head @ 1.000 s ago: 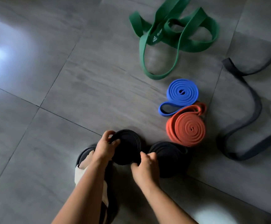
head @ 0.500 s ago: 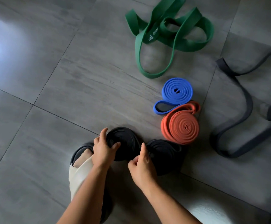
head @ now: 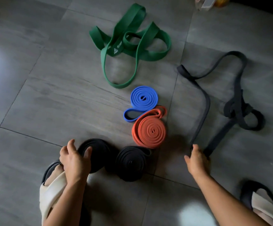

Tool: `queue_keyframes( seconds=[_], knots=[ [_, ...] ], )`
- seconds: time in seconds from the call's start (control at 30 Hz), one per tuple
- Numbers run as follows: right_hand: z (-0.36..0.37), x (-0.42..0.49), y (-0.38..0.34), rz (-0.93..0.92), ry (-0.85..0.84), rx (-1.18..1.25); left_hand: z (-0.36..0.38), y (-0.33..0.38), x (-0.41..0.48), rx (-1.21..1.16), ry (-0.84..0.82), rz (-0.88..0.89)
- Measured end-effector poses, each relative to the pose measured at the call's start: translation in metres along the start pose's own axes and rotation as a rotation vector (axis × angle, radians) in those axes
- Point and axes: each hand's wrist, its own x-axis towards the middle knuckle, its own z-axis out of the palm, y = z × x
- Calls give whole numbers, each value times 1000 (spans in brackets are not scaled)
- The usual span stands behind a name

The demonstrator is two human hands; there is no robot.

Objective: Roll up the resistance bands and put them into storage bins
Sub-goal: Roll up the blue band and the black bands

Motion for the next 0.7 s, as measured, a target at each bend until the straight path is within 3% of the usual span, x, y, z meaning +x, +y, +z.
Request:
queue_keyframes(
  seconds=[0.13, 0.27, 0.37, 0.5, 0.7],
  knots=[
    [-27, -20, 19, -76, -36, 142, 0, 35, -19, -89, -93, 188],
    [-105, -49, 22, -156, 92, 413, 2, 92, -70, -60, -386, 488],
    [-173, -68, 29, -260, 65, 472, -11, 138, -121, -19, -544, 790],
    [-254, -118, 37, -527, -65, 461, -56, 202, -192, -116, -527, 1115],
    [-342, -208, 70, -733, -89, 679, -133, 260, -274, -251, -596, 1282]
  ],
)
